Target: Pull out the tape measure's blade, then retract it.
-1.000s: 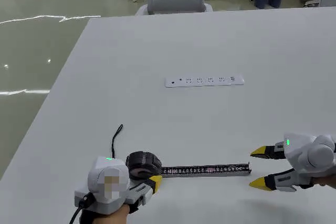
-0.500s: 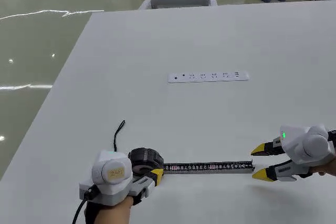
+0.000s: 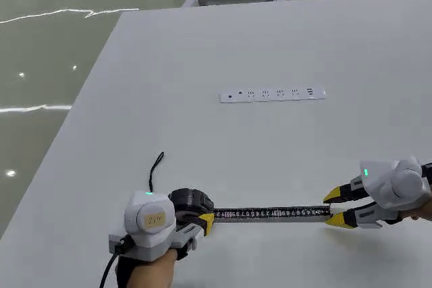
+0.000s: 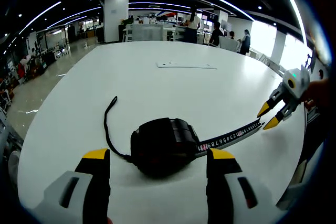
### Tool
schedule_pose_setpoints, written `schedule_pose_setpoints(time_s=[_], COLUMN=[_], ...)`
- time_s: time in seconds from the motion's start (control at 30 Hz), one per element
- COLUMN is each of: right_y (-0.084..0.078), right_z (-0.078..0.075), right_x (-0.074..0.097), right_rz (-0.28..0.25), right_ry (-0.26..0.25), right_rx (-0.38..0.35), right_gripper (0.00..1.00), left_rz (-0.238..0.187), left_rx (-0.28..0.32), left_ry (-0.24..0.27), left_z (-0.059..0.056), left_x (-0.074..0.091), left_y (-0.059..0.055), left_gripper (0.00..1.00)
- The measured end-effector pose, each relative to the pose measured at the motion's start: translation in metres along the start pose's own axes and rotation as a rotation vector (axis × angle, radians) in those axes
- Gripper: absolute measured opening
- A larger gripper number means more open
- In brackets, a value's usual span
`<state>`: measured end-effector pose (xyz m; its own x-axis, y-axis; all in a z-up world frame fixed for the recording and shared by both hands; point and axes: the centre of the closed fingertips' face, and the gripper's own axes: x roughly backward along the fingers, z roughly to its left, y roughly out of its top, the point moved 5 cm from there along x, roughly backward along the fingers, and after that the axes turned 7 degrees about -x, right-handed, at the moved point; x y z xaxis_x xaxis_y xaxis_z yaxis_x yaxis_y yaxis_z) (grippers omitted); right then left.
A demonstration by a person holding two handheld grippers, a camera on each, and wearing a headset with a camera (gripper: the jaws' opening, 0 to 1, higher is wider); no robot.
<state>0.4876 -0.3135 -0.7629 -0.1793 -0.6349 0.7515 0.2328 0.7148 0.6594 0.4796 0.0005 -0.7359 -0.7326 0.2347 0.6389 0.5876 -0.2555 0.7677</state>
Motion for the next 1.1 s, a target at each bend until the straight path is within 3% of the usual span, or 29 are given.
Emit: schedule_pose_setpoints(time_s=[0.3,0.7,1.1], right_y=[-0.0057,-0.0039,-0.0038], right_z=[-0.0026,-0.0004,0.0021], right_x=[-0.0039,-0.0032,-0.0027], right_rz=[0.001,-0.009,-0.002], right_ry=[0.012,0.019,0.029], right_rx=[0.001,0.006,0.015], right_gripper=[0.15,0.14,0.15], left_rz=[0.005,0.006,0.007], left_rx=[0.008,0.026,0.027], left_ry=[0.009,0.020,0.022], left_z=[0.0018,-0.0044,-0.0035], left_x=[-0.0025,-0.0076,-0.0073], left_y=[-0.0013,-0.0014,-0.0023], left_gripper=[0.72,0.71,0.71])
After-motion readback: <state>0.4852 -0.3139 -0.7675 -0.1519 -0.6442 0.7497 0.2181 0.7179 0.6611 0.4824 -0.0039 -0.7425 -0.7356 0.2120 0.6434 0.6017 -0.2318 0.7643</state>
